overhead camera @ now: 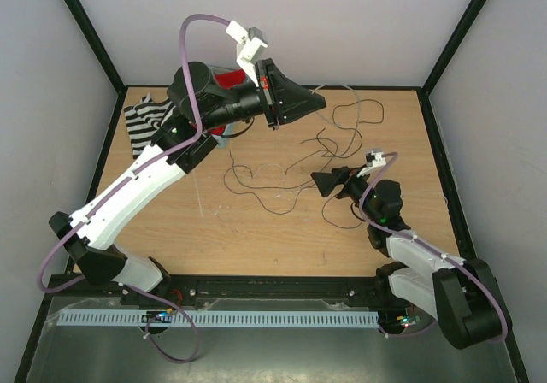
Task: Zip-tie the wires
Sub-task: Straighten the cable at the center of the board.
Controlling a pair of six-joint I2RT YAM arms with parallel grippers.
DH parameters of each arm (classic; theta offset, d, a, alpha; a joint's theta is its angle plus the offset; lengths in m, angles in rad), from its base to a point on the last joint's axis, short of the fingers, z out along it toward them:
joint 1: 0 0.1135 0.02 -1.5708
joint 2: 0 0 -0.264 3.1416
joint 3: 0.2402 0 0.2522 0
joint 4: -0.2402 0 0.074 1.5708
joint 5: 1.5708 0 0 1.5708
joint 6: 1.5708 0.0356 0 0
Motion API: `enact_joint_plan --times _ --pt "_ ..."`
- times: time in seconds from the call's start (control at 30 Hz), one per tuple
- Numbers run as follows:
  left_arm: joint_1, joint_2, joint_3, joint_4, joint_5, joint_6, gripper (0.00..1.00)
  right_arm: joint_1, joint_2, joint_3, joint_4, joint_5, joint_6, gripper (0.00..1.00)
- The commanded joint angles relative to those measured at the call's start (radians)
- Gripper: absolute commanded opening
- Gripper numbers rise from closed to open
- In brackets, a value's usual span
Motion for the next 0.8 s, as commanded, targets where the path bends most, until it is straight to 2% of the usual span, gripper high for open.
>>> enact_joint_plan --times 0.0,0.3,0.37,0.53,0.63,0.7,0.77 --pt "-0.019 -0.032 0.027 0.028 -0.01 0.019 0.0 0.004 0.039 -0.006 0.198 -0.017 0.073 1.0" --pt "-0.025 -0.033 0.019 0.028 -0.017 0.015 0.0 0.005 0.027 -0.019 0.295 -0.092 0.099 0.98" --pt "-0.028 -0.03 0.023 0.028 -0.017 0.013 0.0 0.005 0.044 -0.014 0.306 -0.098 0.101 0.86" --pt "-0.035 -0.041 0.029 0.027 -0.016 0.016 0.0 0.005 0.082 -0.017 0.341 -0.107 0.106 0.37" --pt "-0.034 -0.069 0.005 0.006 -0.036 0.056 0.0 0.005 0.04 -0.01 0.252 -0.07 0.052 0.12" --pt "-0.021 -0.106 -0.032 -0.036 -0.085 0.097 0.0 0.004 -0.018 0.018 0.072 0.009 0.001 0.0" --pt "0.015 -0.15 -0.084 -0.091 -0.135 0.124 0.0 0.001 -0.067 0.052 -0.086 0.082 -0.059 0.0"
